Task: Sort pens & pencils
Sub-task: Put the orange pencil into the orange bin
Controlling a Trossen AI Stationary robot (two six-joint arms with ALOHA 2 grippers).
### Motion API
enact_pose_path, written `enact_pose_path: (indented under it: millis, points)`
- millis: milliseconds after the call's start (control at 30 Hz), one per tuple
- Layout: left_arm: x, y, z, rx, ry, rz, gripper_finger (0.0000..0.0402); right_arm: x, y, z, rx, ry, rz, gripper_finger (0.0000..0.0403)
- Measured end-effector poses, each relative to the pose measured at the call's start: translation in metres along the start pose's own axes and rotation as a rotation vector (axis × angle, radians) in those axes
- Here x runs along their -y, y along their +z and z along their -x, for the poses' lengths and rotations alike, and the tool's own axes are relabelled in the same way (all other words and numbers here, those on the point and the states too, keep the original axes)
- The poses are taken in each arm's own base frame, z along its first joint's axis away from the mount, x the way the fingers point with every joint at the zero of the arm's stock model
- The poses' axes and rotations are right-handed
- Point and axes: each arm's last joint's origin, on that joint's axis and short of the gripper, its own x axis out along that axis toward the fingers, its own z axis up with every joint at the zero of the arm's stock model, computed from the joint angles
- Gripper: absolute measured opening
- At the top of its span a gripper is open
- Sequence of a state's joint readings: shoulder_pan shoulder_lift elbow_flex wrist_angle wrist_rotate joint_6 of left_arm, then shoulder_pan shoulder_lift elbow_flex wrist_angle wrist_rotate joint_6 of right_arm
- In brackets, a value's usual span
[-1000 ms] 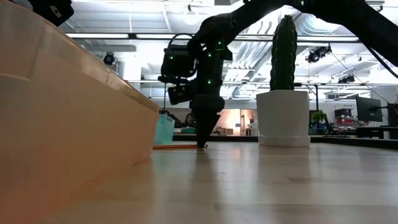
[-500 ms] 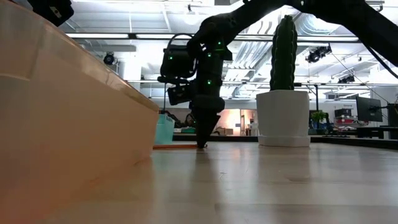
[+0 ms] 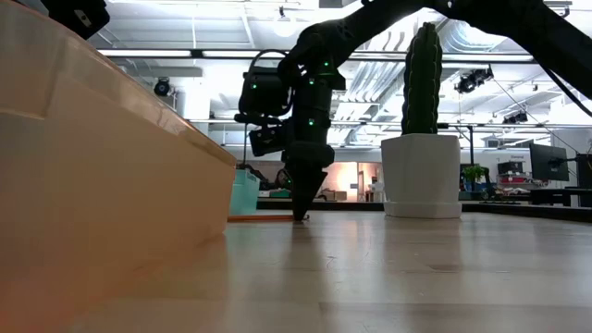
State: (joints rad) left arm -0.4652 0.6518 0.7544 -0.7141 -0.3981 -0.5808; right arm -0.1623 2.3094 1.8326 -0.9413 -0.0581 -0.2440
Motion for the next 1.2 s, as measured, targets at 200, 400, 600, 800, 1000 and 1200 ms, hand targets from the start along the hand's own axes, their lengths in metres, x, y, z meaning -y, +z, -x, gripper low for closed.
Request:
enact_pose_path:
  millis: [200,400,600,800,1000,1200]
  points:
    - [0.000,0.000,0.000,0.000,0.000,0.000,0.0074,0.000,0.000,0.000,0.000,0.001,0.000,0.0062]
    - [0.000,0.000,0.000,0.000,0.000,0.000,0.0074,0.000,0.000,0.000,-0.004,0.004,-0.002,0.0050]
    - [0.000,0.000,0.000,0.000,0.000,0.001,0.0074,-0.002,0.000,0.000,-0.005,0.017,-0.019,0.0030]
    - [0.000,0.000,0.000,0.000,-0.001,0.001,0.0074,-0.011,0.002,-0.001,-0.008,0.012,-0.011,0.0014]
    - [0.000,0.000,0.000,-0.002,-0.004,0.001,0.0074,-0.022,0.004,-0.001,-0.012,0.016,0.009,0.0012]
    - [0.000,0.000,0.000,-0.003,-0.006,0.000,0.0074,-0.037,0.011,0.004,0.003,0.069,0.037,0.0012]
